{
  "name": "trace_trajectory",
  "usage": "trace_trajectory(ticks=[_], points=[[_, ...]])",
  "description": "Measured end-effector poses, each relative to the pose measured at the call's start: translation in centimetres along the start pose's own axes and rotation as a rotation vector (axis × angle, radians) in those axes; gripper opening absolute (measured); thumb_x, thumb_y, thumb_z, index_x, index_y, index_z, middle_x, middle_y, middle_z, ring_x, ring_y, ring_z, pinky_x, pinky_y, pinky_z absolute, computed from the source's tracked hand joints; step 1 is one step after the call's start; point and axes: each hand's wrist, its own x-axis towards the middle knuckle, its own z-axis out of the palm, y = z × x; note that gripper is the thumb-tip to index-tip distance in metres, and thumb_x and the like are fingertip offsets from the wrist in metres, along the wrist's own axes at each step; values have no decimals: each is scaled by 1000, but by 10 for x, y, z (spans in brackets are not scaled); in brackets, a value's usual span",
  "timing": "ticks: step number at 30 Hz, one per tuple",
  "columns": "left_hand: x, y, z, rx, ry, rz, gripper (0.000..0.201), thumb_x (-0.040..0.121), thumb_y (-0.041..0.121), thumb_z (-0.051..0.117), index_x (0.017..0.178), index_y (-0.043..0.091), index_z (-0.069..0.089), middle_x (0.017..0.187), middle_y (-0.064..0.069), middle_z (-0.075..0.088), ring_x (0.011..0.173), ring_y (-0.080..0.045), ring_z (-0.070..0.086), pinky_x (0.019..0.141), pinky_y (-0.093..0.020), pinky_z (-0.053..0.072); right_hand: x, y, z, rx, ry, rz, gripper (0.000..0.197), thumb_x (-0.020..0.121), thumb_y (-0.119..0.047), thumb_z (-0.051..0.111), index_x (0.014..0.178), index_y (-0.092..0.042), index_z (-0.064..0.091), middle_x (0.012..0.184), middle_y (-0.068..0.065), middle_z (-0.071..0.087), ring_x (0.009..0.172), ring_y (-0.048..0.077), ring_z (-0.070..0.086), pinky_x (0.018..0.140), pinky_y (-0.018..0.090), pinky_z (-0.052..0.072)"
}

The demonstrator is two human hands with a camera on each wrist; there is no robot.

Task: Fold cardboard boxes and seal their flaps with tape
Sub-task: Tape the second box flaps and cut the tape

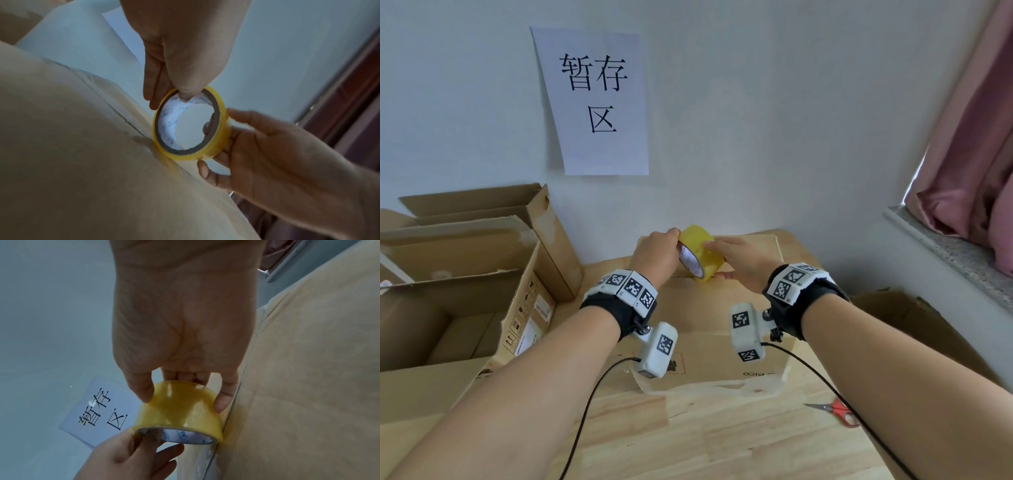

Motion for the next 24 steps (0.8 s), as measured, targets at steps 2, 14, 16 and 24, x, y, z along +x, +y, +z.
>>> trace_trajectory(ticks=[2,14,16,24], points=[[-5,3,0,65,8,16,26,96,10,33,116,8,49,100,-18,62,88,-36,59,65,-36,41,2,-3,3,-66,51,39,36,93,-33,49,125,-19,57,122,4,57,113,21,55,88,33,50],[2,-2,0,-103,-23,-5,26,93,10,38,110,7,57,97,-16,65,91,-36,60,81,-41,48,-3,-5,-2,-11,-23,28,36,98,-31,46,127,-11,55,116,9,59,100,22,55,68,29,48],[6,-2,2,-160,-35,7,24,93,11,39,104,6,60,96,-16,65,91,-35,59,78,-39,48,-2,-7,-5,17,-3,60,37,96,-29,49,126,-8,55,108,8,57,87,20,54,58,29,44],[2,2,8,-137,-46,63,26,94,9,39,111,6,58,99,-16,65,90,-33,59,68,-31,39,-1,-5,-11,94,65,164,23,88,-27,56,105,-12,55,96,6,55,83,21,54,56,31,44]])
